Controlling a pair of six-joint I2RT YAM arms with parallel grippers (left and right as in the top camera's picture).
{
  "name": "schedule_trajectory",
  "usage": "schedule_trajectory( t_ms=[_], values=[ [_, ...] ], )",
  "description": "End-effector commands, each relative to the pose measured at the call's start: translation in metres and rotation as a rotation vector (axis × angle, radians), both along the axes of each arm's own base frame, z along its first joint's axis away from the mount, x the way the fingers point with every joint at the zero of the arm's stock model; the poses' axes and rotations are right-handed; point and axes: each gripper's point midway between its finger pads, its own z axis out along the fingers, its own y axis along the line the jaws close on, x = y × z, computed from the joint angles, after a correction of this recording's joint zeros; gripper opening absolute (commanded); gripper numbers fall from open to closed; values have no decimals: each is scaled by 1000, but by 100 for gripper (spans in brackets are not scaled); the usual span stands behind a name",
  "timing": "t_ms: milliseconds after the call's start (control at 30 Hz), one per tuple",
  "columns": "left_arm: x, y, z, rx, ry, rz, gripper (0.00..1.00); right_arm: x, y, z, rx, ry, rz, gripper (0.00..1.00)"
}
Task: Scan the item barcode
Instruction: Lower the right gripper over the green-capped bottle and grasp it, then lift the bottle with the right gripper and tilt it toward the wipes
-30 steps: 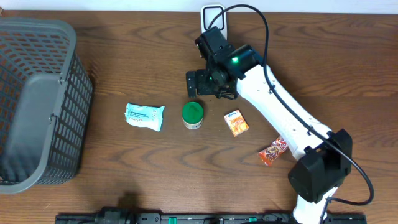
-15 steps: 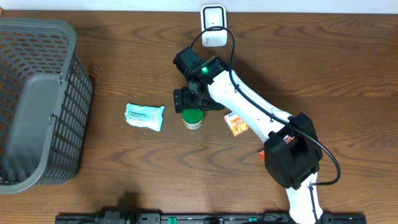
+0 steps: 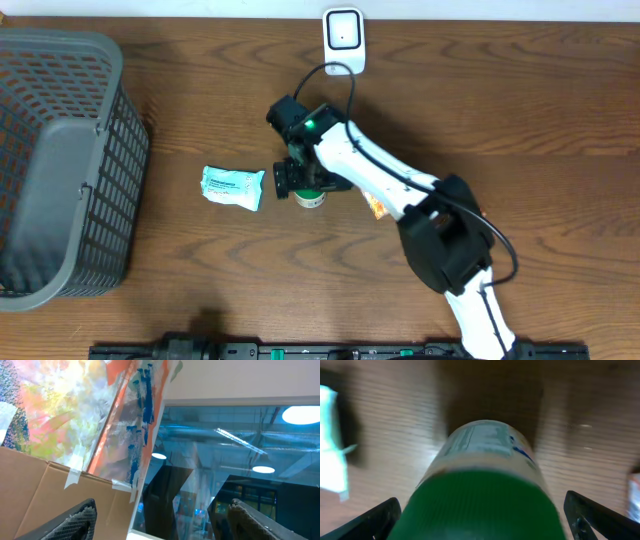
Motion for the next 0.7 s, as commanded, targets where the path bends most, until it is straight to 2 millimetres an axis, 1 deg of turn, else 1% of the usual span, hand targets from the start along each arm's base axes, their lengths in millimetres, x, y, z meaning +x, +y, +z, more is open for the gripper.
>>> schedule_trajectory(
  t_ms=[0, 300, 333, 433, 500, 600, 667],
  values=[
    [-5, 1, -1, -12, -16, 1, 84, -3, 2, -13, -23, 17, 7, 99],
    [-5, 1, -1, -12, -15, 1, 84, -2, 1, -16, -30, 18, 6, 99],
    [-5, 1, -1, -12, -16, 1, 84, -2, 0, -16, -33, 15, 6, 98],
    [-5, 1, -1, -12, -16, 1, 84, -1, 0, -16, -35, 13, 4, 82],
    [-5, 1, -1, -12, -16, 1, 84, -1, 0, -16, -35, 13, 4, 75],
    [-5, 1, -1, -12, -15, 1, 84, -1, 0, -16, -34, 13, 4, 67],
    [-5, 1, -1, -12, -16, 1, 84, -1, -1, -16, -34, 13, 4, 65]
  ],
)
